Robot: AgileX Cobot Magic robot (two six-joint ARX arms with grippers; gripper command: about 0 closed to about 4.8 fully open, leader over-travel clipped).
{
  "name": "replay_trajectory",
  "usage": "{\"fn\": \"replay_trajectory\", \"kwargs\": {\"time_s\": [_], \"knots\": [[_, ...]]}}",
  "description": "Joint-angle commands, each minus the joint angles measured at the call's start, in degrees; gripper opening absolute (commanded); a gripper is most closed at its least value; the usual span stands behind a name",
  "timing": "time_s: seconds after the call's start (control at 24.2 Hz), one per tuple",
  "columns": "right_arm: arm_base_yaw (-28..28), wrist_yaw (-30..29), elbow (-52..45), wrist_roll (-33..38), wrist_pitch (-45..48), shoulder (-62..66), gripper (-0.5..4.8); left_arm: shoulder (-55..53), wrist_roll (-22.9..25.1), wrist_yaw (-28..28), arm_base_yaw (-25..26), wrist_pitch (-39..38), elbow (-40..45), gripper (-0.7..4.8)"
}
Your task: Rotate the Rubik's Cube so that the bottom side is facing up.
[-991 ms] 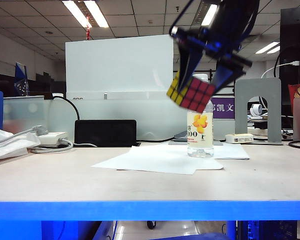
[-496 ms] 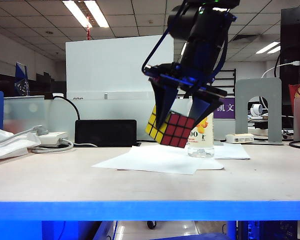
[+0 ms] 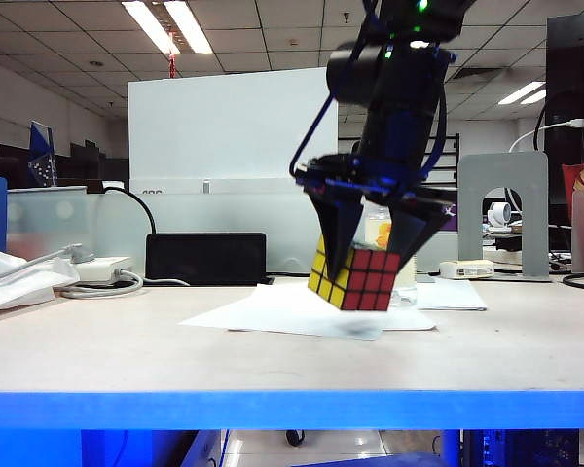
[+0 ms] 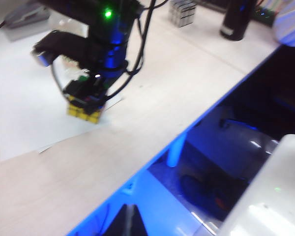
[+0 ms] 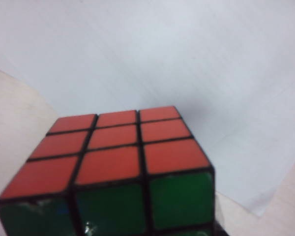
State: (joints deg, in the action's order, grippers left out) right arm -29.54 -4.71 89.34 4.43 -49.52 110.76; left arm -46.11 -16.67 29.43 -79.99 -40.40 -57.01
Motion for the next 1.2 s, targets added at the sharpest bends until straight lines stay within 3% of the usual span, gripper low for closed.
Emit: {"fn": "replay_trajectory", "kwargs": {"time_s": [0.04, 0.66, 0.91, 1.16, 1.2], "knots": [[-0.13, -0.15, 0.28, -0.24, -0.94, 1.42, 2.97, 0.15, -0.72, 1.36, 0.15, 0.13, -0.17, -0.06], [-0.11, 0.13, 0.26, -1.51, 0.00, 4.44, 3.07, 0.15, -0.76, 1.40, 0.15, -0.55, -0.04, -0.05], [-0.13, 0.11, 0.24, -1.64, -1.55, 6.43, 3.84, 0.15, -1.01, 1.36, 0.15, -1.33, -0.04, -0.05], [-0.13, -0.07, 0.28, -1.68, 3.02, 6.36, 4.01, 0.15, -1.40, 1.22, 0.15, -2.47, 0.00, -0.05], [-0.13, -0.31, 0.33, -1.68, 3.91, 6.34, 4.42, 0.15, -1.40, 1.22, 0.15, -2.54, 0.00, -0.05]]}}
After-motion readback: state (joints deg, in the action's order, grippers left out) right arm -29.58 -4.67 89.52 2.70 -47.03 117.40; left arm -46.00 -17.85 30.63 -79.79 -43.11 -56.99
